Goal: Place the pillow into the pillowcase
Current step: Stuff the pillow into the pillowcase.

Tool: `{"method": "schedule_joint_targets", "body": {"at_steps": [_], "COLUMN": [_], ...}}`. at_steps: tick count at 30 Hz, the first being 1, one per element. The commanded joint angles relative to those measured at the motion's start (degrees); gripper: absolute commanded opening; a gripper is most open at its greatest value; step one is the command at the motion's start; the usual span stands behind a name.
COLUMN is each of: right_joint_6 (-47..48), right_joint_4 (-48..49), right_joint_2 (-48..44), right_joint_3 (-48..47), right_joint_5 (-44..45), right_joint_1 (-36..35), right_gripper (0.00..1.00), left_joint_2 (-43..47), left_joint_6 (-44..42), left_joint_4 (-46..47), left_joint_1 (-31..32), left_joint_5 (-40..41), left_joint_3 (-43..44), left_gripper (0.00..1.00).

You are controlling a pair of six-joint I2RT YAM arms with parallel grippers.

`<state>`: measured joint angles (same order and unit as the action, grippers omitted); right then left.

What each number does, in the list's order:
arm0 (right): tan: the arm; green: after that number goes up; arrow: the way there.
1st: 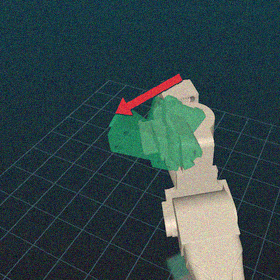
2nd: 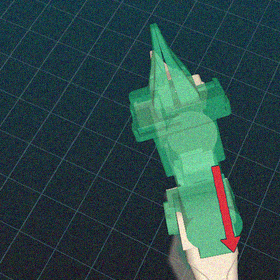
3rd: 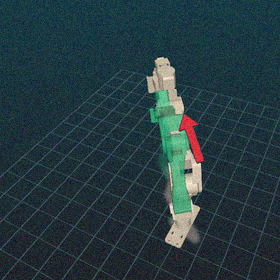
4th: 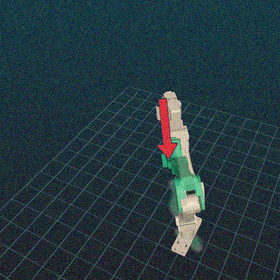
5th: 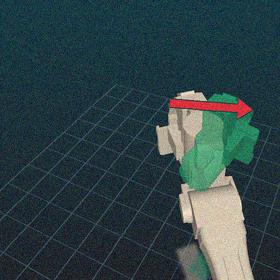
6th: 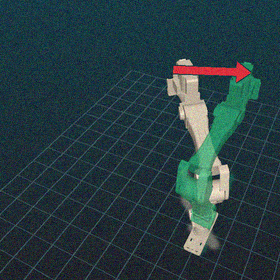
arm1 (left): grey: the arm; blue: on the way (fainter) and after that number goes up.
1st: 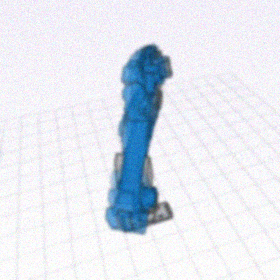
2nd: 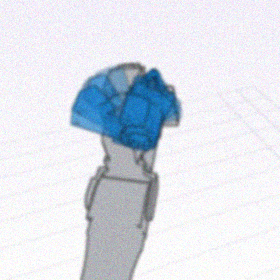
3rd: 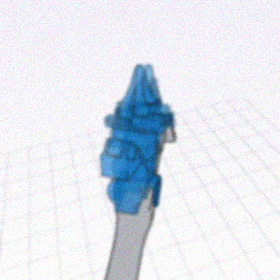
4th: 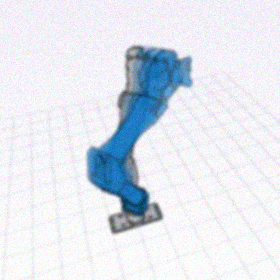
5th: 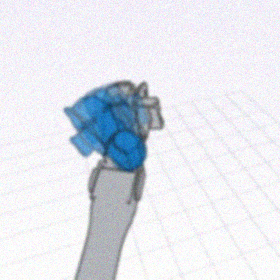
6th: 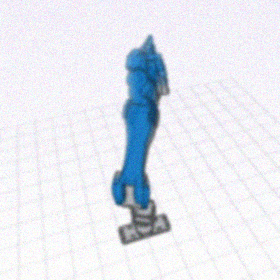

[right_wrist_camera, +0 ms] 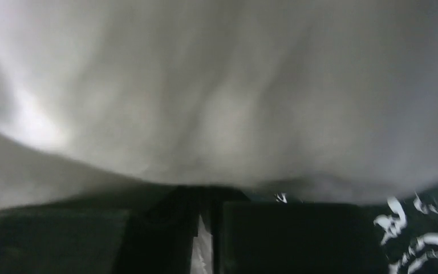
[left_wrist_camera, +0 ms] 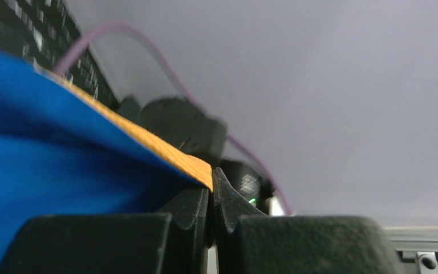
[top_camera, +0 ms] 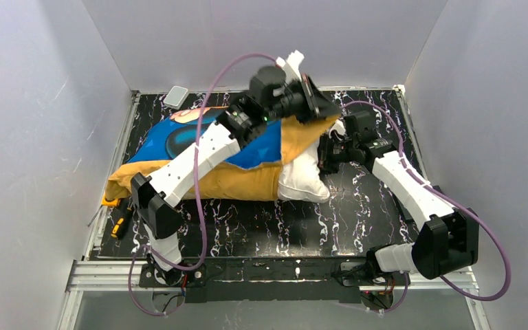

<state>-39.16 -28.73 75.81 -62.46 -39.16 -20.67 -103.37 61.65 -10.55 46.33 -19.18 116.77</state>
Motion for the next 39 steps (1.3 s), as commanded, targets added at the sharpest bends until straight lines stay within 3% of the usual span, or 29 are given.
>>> {"method": "schedule_joint_targets", "body": {"at_steps": [1,4,8,13,16,20,23,25,29,32,37,39], "right_joint_6": [10.57,13.9,17.78,16.37,13.71,6.48,-2.44,-10.35,-32.16,-41.14,-50.7,-51.35], "right_joint_4": [-10.69,-20.52,-30.96,-32.7,-29.87,-22.4,-9.42,3.3,39.96,57.69,74.83,76.1], "right_joint_2": [-1.94,-4.79,-7.95,-8.06,-6.22,-6.04,-6.12,-6.04,-4.2,-0.82,1.44,0.57], "right_joint_3": [-5.5,-7.79,-12.87,-18.85,-18.35,-7.19,4.59,9.48,15.04,15.37,16.62,18.17], "right_joint_5": [7.97,17.33,27.14,28.44,21.94,9.6,-0.69,-5.62,-10.01,-9.08,-5.91,-4.97], "right_joint_1": [1.82,6.22,9.43,10.77,11.19,11.43,11.23,10.68,5.97,1.2,-5.47,-5.78], "right_gripper": [0.28,0.59,0.82,0.87,0.89,0.91,0.91,0.86,0.55,0.36,0.05,0.01], "left_joint_2": [11.67,19.29,26.33,30.77,31.18,28.99,25.81,23.28,15.75,7.73,-9.34,-13.73], "left_joint_6": [1.63,-0.71,0.14,1.43,1.54,2.21,3.33,4.51,7.23,10.36,14.78,17.18], "left_joint_4": [11.15,7.16,1.56,2.41,3.67,6.07,8.03,9.09,10.04,12.15,8.11,8.51], "left_joint_1": [2.9,2.94,2.91,2.92,2.92,2.95,2.9,3.3,5.79,9.14,14.25,15.8], "left_joint_5": [-1.63,7.46,16.34,19.75,20.01,16.44,11.82,8.66,3.58,-0.73,-6.65,-7.06], "left_joint_3": [-12.72,-23.96,-32.22,-38.07,-38.34,-35.96,-32.06,-29.38,-21.98,-11.6,15.09,22.07], "left_gripper": [0.0,0.0,0.0,0.0,0.0,0.0,0.0,0.0,0.0,0.0,0.0,0.0]}}
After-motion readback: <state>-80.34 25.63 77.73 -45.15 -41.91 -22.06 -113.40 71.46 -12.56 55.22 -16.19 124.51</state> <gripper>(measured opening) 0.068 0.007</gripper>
